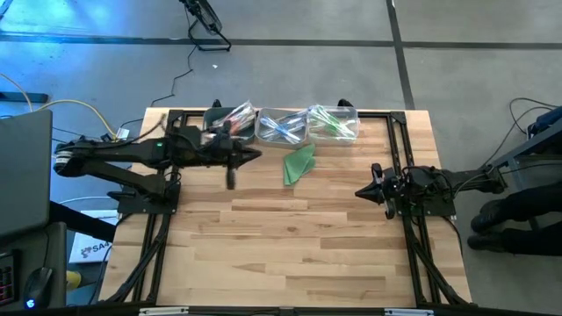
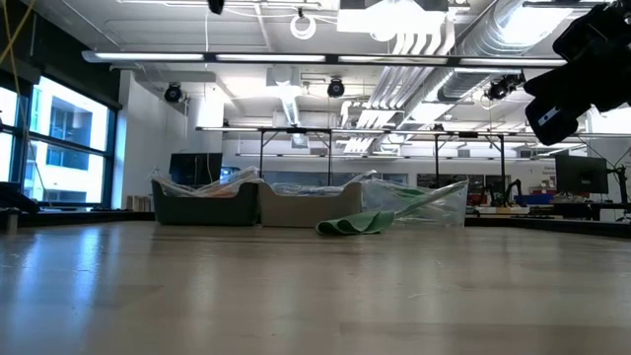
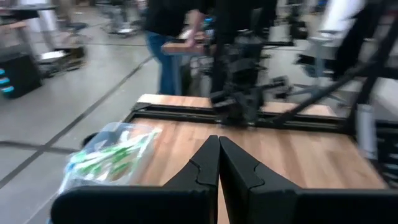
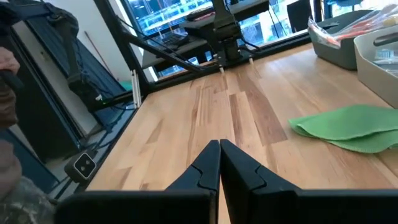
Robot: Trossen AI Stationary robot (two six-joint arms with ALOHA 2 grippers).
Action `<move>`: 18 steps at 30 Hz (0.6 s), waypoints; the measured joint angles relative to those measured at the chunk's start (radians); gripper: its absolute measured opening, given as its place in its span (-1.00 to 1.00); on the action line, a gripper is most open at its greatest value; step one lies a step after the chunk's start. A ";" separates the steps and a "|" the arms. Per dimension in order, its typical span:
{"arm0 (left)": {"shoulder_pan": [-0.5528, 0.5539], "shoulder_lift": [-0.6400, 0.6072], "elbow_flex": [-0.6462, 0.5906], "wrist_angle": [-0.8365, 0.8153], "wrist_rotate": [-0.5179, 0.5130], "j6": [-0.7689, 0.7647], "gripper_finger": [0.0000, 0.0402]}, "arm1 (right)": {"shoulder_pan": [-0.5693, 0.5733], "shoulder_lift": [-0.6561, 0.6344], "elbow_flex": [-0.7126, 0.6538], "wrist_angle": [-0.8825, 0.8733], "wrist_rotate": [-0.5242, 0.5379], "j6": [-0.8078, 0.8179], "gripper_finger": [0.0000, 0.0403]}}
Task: Pick & Place Toothbrushes
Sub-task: Return to Home Position
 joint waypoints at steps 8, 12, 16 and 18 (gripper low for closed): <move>-0.026 -0.180 0.000 -0.242 0.045 0.029 -0.99 | 0.000 0.000 -0.001 0.007 0.002 -0.002 -0.99; -0.067 -0.246 0.000 -0.319 0.011 0.062 -0.99 | 0.000 0.000 -0.002 0.010 0.003 -0.002 -0.98; -0.112 -0.305 0.000 -0.383 -0.062 0.090 -1.00 | 0.000 0.000 -0.002 0.011 0.003 -0.002 -0.98; -0.132 -0.343 0.000 -0.422 -0.082 0.102 -1.00 | 0.000 0.000 -0.002 0.011 0.003 -0.002 -0.98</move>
